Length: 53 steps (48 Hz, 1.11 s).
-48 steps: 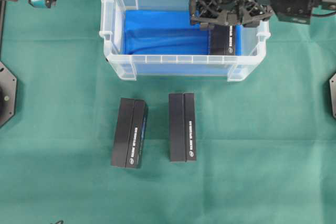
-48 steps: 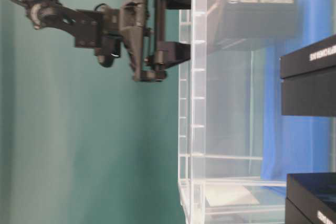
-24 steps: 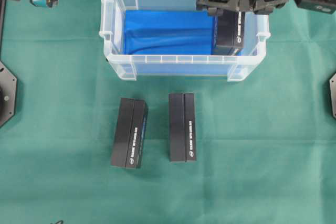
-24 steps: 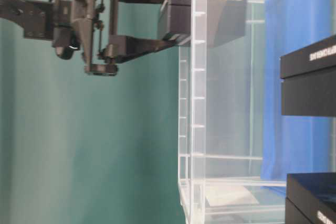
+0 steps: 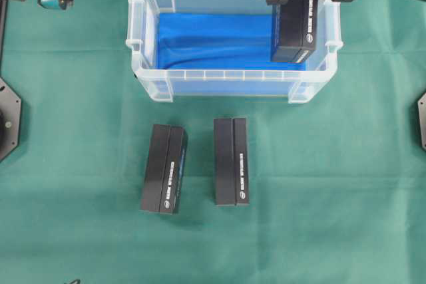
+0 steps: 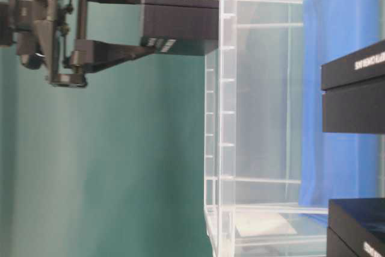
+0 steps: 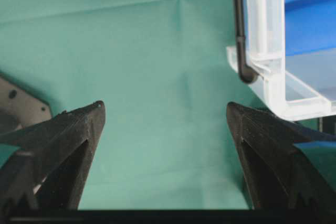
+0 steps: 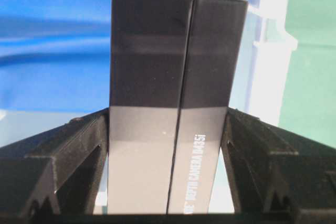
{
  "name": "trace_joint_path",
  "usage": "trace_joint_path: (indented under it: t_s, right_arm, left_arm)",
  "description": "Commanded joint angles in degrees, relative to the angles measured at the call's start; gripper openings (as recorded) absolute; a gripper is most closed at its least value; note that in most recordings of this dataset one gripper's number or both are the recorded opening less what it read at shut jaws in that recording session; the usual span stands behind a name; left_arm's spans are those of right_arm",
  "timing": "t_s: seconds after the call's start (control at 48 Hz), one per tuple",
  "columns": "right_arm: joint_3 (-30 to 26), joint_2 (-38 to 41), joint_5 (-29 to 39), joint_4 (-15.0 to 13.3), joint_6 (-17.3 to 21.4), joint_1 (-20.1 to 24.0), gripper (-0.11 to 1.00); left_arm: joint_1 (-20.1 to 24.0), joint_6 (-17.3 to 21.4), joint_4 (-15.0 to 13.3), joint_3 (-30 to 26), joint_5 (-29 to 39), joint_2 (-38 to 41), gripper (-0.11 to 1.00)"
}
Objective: Take out the box from the case.
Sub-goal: 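Lift the right black box up out of the case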
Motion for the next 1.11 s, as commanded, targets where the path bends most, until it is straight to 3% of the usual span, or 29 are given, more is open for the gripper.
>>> trace_joint_path:
  t_s: [0.0,0.396,1.084]
  right_arm:
    - [-2.9,-2.1,1.1,-0.6,-0.2,0.4,0.66]
    - [-7.0,-2.0,5.3,-1.6,-0.4,1.5,0.66]
    - [-7.8,-2.1,5.3,-1.8,-0.4,1.8,0.66]
  left_arm:
    - [0.0,0.0,-0.1,-0.7,-0.4,-0.3,0.97]
    - [-0.1,0.0,-0.1,-0.7,-0.4,-0.3,0.97]
    - [-0.4,0.0,-0.1,-0.7,-0.5,-0.3,0.96]
